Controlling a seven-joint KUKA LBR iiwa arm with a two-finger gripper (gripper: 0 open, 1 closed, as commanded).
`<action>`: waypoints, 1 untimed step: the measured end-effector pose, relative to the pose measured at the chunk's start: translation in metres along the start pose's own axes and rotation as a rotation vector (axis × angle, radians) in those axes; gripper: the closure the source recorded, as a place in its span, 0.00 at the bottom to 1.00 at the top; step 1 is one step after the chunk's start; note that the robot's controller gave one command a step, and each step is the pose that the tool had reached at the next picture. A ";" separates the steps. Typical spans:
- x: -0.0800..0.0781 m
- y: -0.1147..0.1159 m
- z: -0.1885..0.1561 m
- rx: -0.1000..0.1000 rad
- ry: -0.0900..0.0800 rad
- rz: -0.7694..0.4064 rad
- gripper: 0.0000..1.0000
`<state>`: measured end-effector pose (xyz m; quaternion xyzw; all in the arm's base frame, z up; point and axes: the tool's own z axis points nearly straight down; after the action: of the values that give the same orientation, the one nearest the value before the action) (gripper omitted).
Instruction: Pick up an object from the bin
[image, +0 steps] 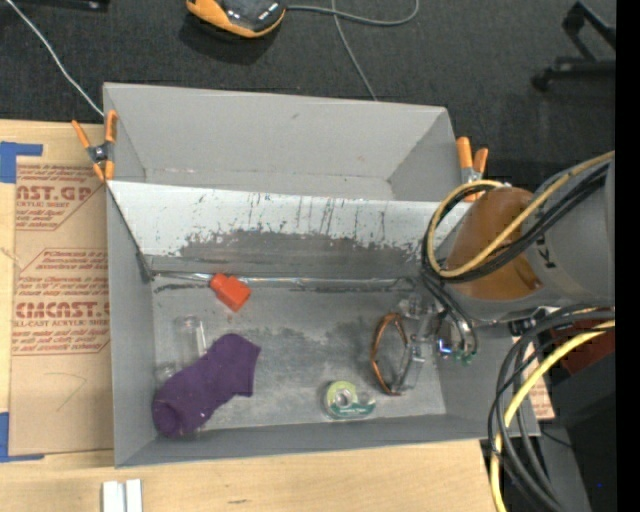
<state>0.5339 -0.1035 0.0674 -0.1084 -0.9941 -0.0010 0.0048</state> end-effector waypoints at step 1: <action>-0.005 -0.009 -0.071 0.001 -0.015 0.005 0.00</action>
Offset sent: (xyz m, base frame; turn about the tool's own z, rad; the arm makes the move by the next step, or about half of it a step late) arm -0.0430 0.0376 0.0326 0.2283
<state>0.5377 -0.1135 0.1382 -0.1107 -0.9938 0.0003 -0.0025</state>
